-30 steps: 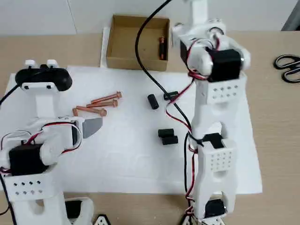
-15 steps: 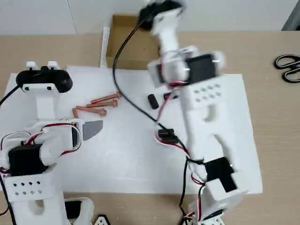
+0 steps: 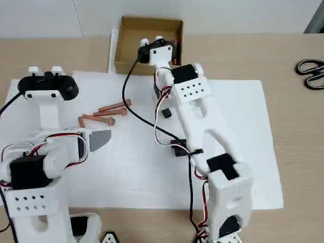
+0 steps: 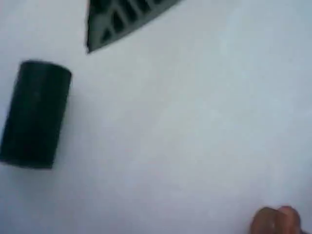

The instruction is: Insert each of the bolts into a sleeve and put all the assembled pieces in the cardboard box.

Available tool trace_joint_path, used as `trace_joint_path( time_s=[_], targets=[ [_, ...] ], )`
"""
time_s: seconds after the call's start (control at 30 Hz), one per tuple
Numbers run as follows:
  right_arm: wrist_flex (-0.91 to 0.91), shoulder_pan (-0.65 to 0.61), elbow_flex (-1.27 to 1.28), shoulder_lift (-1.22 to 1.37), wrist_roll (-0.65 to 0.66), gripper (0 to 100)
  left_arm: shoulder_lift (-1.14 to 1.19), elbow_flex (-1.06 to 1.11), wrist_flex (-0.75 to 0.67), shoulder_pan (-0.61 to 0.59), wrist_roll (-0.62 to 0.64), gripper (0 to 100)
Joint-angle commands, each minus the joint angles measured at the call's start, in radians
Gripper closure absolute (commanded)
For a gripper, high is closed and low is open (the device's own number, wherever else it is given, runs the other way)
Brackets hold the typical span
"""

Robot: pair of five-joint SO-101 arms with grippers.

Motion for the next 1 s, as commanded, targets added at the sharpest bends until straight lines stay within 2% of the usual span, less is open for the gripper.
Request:
trace_joint_path(
  time_s=[0.0, 0.77, 0.83, 0.97],
  targets=[
    [-0.045, -0.005, -0.003, 0.045, 0.005, 81.2, -0.014, -0.007, 0.005, -0.006, 0.0, 64],
    [-0.234, -0.024, -0.006, 0.265, 0.011, 81.4, -0.014, -0.005, -0.002, -0.006, 0.0, 64],
    [-0.237, -0.024, -0.006, 0.265, 0.012, 85.3, -0.014, -0.005, -0.002, -0.006, 0.0, 64],
    [-0.228, -0.024, -0.006, 0.262, 0.012, 99.8, -0.011, -0.005, -0.003, -0.006, 0.0, 64]
  ],
)
